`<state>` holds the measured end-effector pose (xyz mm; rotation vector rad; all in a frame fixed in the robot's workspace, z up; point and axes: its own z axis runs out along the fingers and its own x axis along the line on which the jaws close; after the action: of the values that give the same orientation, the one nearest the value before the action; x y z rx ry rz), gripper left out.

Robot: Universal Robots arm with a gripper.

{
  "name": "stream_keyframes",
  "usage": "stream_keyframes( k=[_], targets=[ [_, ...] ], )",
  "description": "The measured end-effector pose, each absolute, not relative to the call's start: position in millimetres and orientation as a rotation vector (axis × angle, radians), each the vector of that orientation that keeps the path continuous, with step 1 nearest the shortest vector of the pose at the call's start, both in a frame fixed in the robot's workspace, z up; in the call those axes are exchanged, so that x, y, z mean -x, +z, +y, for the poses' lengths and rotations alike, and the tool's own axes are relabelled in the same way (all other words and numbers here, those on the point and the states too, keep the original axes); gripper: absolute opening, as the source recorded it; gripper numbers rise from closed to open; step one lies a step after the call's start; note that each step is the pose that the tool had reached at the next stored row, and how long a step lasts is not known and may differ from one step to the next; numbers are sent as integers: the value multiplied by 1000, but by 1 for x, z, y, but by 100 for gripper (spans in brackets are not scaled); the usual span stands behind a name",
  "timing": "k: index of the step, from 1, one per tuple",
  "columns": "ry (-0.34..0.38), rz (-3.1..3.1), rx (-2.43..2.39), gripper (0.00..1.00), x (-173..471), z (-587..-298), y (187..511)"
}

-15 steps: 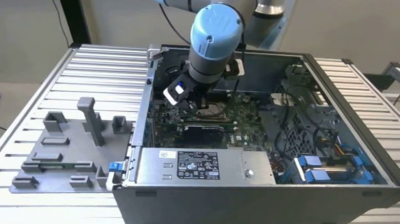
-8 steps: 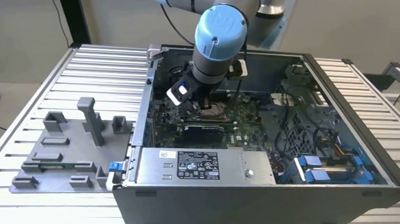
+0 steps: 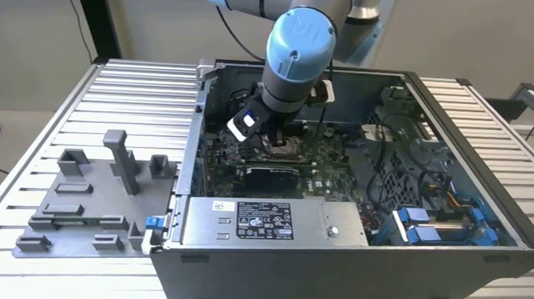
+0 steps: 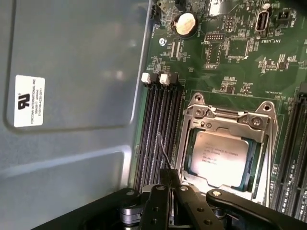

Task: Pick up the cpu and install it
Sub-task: 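Install the first cpu locking lever, then install the second cpu locking lever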

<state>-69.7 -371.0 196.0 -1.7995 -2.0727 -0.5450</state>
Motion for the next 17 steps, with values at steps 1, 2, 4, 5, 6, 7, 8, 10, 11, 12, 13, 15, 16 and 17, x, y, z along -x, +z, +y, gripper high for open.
stream_keyframes(
  k=[1,2,4,5,6,7,8,10,11,12,13,15,16,17],
  targets=[
    [-545,-2073,1799,0,69,-371,196],
    [-545,-2073,1799,0,68,-371,196],
    [-544,-2073,1799,0,66,-371,195],
    [-545,-2073,1799,0,65,-371,195],
    [-545,-2073,1799,0,64,-371,194],
    [-545,-2073,1799,0,64,-371,194],
    [-544,-2073,1799,0,63,-371,194],
    [-544,-2074,1798,0,62,-371,193],
    [-544,-2074,1797,0,62,-371,193],
    [-544,-2075,1797,0,61,-370,193],
    [-544,-2075,1796,0,60,-370,192],
    [-544,-2076,1795,0,59,-370,192],
    [-544,-2077,1794,0,58,-369,192],
    [-543,-2077,1794,0,58,-369,192]
  ],
)
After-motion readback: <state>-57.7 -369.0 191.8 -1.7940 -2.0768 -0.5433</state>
